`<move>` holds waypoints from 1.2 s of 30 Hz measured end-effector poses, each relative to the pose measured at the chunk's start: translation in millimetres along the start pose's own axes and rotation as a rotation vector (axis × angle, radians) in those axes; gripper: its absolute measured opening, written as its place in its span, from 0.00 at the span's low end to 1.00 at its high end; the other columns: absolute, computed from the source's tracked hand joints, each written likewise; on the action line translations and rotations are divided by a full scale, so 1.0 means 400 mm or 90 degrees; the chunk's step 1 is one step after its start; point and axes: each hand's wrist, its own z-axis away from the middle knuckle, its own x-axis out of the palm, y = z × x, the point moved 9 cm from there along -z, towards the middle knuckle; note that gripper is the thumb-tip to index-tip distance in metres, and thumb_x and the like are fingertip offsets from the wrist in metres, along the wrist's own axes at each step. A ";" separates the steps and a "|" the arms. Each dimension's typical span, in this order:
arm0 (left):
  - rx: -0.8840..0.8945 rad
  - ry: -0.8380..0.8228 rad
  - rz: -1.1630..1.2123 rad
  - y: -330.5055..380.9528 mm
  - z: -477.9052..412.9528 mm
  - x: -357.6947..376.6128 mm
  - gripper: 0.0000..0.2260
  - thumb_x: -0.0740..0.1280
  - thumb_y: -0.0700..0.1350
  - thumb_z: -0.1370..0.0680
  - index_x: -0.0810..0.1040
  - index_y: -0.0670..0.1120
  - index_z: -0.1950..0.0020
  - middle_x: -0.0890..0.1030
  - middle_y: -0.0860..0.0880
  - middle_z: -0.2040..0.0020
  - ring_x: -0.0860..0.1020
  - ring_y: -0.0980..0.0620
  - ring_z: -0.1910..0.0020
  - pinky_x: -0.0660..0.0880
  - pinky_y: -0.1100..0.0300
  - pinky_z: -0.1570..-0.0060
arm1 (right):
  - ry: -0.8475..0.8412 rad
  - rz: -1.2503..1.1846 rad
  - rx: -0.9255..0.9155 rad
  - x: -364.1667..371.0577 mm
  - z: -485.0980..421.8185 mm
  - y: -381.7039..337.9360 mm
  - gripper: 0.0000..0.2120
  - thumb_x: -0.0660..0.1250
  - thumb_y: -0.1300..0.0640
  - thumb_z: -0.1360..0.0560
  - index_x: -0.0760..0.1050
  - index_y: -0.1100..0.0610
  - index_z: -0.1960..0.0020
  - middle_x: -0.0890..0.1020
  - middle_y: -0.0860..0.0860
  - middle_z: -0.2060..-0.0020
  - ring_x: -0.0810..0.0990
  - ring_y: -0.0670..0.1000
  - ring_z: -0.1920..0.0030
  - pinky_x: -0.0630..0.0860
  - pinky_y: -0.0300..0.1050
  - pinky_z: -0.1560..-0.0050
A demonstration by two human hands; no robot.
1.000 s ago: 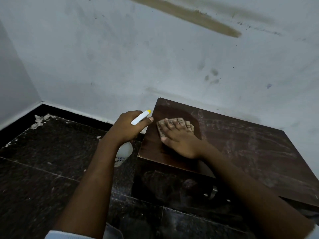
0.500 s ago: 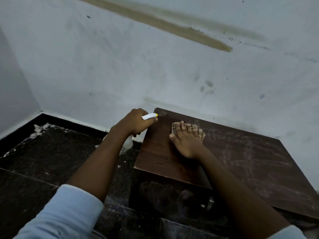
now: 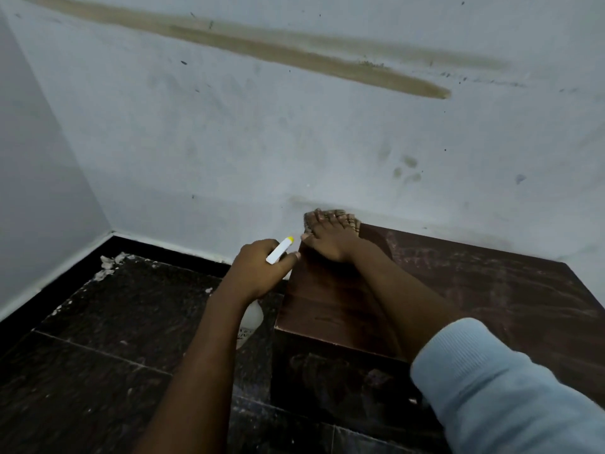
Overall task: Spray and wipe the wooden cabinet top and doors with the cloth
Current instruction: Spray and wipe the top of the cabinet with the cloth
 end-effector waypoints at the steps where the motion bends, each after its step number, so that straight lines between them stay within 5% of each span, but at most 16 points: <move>1: 0.000 0.012 0.005 -0.004 0.005 -0.004 0.21 0.72 0.54 0.19 0.73 0.40 0.62 0.77 0.42 0.66 0.77 0.44 0.63 0.69 0.51 0.62 | -0.009 0.012 -0.041 0.013 0.021 -0.020 0.34 0.46 0.37 0.15 0.39 0.50 0.16 0.40 0.52 0.17 0.37 0.55 0.18 0.32 0.55 0.21; 5: -0.005 0.031 0.041 -0.011 0.016 -0.009 0.18 0.73 0.53 0.19 0.74 0.47 0.64 0.77 0.50 0.68 0.76 0.48 0.65 0.69 0.54 0.63 | -0.039 0.039 -0.153 0.057 0.124 -0.007 0.34 0.46 0.37 0.16 0.38 0.48 0.17 0.39 0.48 0.17 0.34 0.52 0.19 0.31 0.58 0.21; 14: 0.011 0.003 -0.017 -0.008 0.026 -0.013 0.21 0.71 0.55 0.19 0.73 0.42 0.64 0.79 0.44 0.65 0.78 0.44 0.62 0.71 0.49 0.61 | 0.025 0.011 0.079 -0.018 -0.060 0.122 0.41 0.44 0.24 0.24 0.43 0.42 0.17 0.40 0.49 0.17 0.39 0.58 0.18 0.36 0.64 0.21; 30: -0.031 0.006 0.029 -0.043 -0.004 -0.005 0.20 0.71 0.54 0.19 0.73 0.43 0.63 0.77 0.47 0.66 0.75 0.47 0.65 0.67 0.53 0.63 | 0.037 0.046 0.009 0.024 -0.024 0.040 0.40 0.42 0.26 0.22 0.41 0.44 0.17 0.43 0.47 0.17 0.41 0.57 0.17 0.38 0.61 0.21; 36: -0.035 0.043 0.048 -0.053 0.005 -0.041 0.20 0.72 0.53 0.19 0.70 0.48 0.66 0.74 0.51 0.68 0.73 0.49 0.66 0.66 0.54 0.64 | 0.055 0.050 0.090 -0.015 -0.075 0.042 0.42 0.42 0.26 0.22 0.43 0.48 0.16 0.44 0.50 0.17 0.43 0.60 0.17 0.38 0.61 0.21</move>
